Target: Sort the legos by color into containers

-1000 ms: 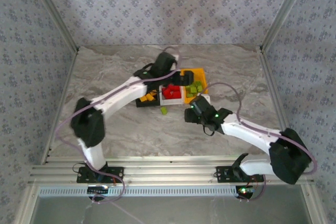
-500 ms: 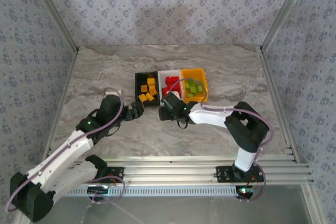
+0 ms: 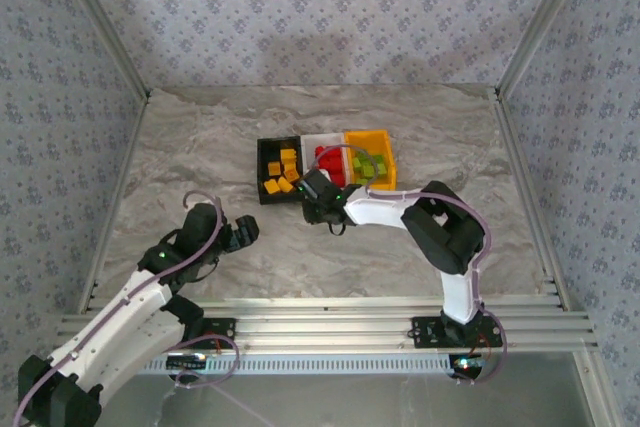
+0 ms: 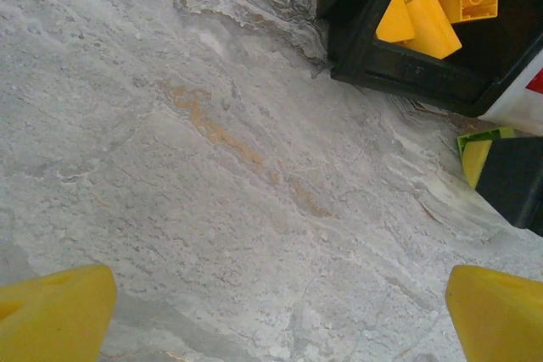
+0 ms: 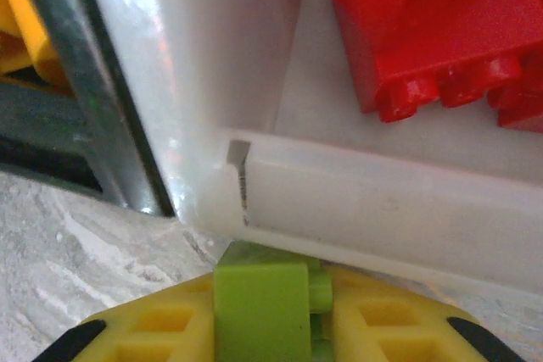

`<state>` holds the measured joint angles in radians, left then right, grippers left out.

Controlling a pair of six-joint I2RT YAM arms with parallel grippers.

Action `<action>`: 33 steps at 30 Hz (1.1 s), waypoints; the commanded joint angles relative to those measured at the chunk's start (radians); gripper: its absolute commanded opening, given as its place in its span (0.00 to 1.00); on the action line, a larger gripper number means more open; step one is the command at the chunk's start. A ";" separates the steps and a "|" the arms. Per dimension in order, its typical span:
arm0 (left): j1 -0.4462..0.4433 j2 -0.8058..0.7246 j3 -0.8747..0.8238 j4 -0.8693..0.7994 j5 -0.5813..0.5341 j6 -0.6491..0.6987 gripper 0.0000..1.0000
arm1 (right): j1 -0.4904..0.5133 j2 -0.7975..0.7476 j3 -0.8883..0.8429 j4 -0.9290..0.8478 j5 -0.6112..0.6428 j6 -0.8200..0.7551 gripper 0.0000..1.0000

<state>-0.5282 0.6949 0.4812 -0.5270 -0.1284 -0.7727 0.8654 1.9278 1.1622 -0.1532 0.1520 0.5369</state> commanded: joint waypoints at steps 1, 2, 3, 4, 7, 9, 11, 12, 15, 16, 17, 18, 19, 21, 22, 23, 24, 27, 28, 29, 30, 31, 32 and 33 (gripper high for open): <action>0.011 0.001 0.013 -0.006 -0.011 -0.005 1.00 | 0.023 -0.064 -0.002 -0.027 -0.018 -0.015 0.27; 0.011 0.003 0.013 -0.004 -0.012 -0.002 1.00 | 0.028 -0.104 -0.018 -0.026 -0.014 -0.015 0.26; 0.013 0.003 0.011 -0.001 -0.011 -0.002 1.00 | 0.030 -0.141 -0.033 -0.027 -0.009 -0.016 0.25; 0.012 0.006 0.009 0.002 -0.013 -0.002 1.00 | 0.033 -0.185 -0.052 -0.033 0.000 -0.016 0.25; 0.012 0.013 0.000 0.012 -0.014 -0.006 1.00 | 0.024 -0.323 -0.089 -0.074 0.057 -0.017 0.25; 0.014 0.017 -0.007 0.024 -0.010 -0.009 1.00 | -0.007 -0.393 -0.093 -0.130 0.090 -0.013 0.25; 0.014 0.018 -0.010 0.031 -0.010 -0.010 1.00 | -0.075 -0.427 -0.071 -0.196 0.115 0.001 0.25; 0.013 0.018 -0.012 0.034 -0.011 -0.010 1.00 | -0.109 -0.425 -0.053 -0.235 0.123 0.013 0.25; 0.015 0.018 -0.011 0.033 -0.017 -0.010 1.00 | -0.230 -0.375 0.020 -0.300 0.120 0.048 0.26; 0.015 0.018 -0.010 0.033 -0.017 -0.011 1.00 | -0.258 -0.345 0.066 -0.317 0.118 0.053 0.26; 0.015 0.016 -0.009 0.032 -0.017 -0.009 1.00 | -0.282 -0.311 0.096 -0.327 0.119 0.053 0.26; 0.015 0.016 -0.009 0.030 -0.017 -0.010 1.00 | -0.296 -0.280 0.129 -0.337 0.120 0.051 0.26; 0.015 0.016 -0.010 0.028 -0.017 -0.008 1.00 | -0.312 -0.236 0.164 -0.350 0.125 0.047 0.27; 0.016 0.017 -0.011 0.025 -0.015 -0.006 1.00 | -0.339 -0.167 0.234 -0.373 0.123 0.044 0.27; 0.017 0.017 -0.015 0.024 -0.014 -0.005 1.00 | -0.351 -0.126 0.267 -0.384 0.126 0.042 0.27; 0.016 0.016 -0.016 0.023 -0.013 -0.007 1.00 | -0.363 -0.097 0.300 -0.394 0.132 0.041 0.27; 0.016 0.015 -0.018 0.022 -0.012 -0.008 1.00 | -0.374 -0.069 0.325 -0.403 0.138 0.040 0.27; 0.017 0.014 -0.022 0.024 -0.005 -0.008 1.00 | -0.404 -0.004 0.393 -0.410 0.159 0.036 0.30; 0.017 0.012 -0.021 0.024 -0.007 -0.009 1.00 | -0.410 0.015 0.413 -0.417 0.164 0.032 0.30; 0.017 0.011 -0.023 0.022 -0.007 -0.009 1.00 | -0.415 0.036 0.437 -0.428 0.169 0.030 0.31; 0.017 0.011 -0.023 0.020 -0.007 -0.008 1.00 | -0.420 0.056 0.462 -0.439 0.171 0.029 0.33; 0.016 0.009 -0.023 0.019 -0.006 -0.009 1.00 | -0.423 0.069 0.480 -0.443 0.173 0.027 0.34; 0.017 0.005 -0.024 0.019 -0.005 -0.008 1.00 | -0.425 0.080 0.493 -0.441 0.175 0.020 0.37; 0.017 0.004 -0.025 0.018 -0.007 -0.007 1.00 | -0.425 0.089 0.506 -0.440 0.176 0.013 0.41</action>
<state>-0.5171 0.7094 0.4648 -0.5163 -0.1280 -0.7727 0.4442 1.9896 1.6085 -0.5480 0.2913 0.5610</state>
